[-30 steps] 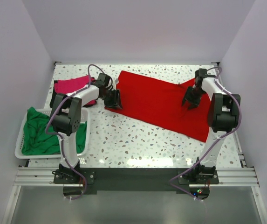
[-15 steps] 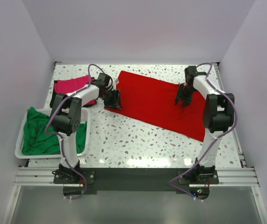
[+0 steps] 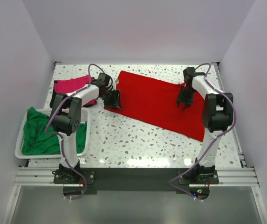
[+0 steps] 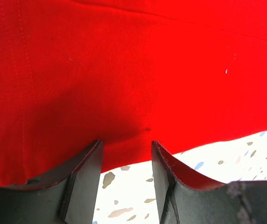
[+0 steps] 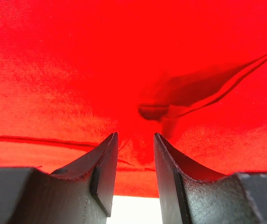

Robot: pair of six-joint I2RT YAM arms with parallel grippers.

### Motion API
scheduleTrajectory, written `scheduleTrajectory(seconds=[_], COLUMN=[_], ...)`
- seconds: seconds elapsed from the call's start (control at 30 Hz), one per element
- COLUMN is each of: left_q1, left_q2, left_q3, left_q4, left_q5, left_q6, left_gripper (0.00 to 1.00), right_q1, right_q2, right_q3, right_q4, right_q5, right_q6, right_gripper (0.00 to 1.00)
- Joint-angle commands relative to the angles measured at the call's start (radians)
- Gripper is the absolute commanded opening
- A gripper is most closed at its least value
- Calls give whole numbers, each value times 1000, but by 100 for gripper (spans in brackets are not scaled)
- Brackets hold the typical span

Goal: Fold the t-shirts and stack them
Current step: Fold the tshirt

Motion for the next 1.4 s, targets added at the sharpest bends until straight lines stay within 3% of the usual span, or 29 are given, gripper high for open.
scheduleTrajectory(seconds=[0.0,0.2,0.43,0.53,0.57,0.67,1.23,1.37], left_q1=[8,9,9,9,9,9,9,9], left_q2=[32,34,35,37,37,40,40,35], left_q3=[10,16,16,19,19,20,20,16], left_q4=[-55,-58,-61,-58,-58,-56,-58,-58], left_q5=[-54,-52,-52,-51,-48,-48,-42,-42], left_q6=[43,43,40,40,38,37,31,31], left_gripper=[52,52,52,52,51,52,52,52], right_q1=[-3,-1,-3,-3,-3,-3,9,9], right_q2=[35,67,64,52,50,38,-22,-23], right_q3=[-2,-7,16,16,15,18,39,33], right_q4=[9,39,18,6,3,-10,-47,-40], right_q5=[24,0,23,36,36,39,24,24], right_q6=[14,19,19,19,18,19,31,31], right_gripper=[40,40,31,19,12,5,11,18])
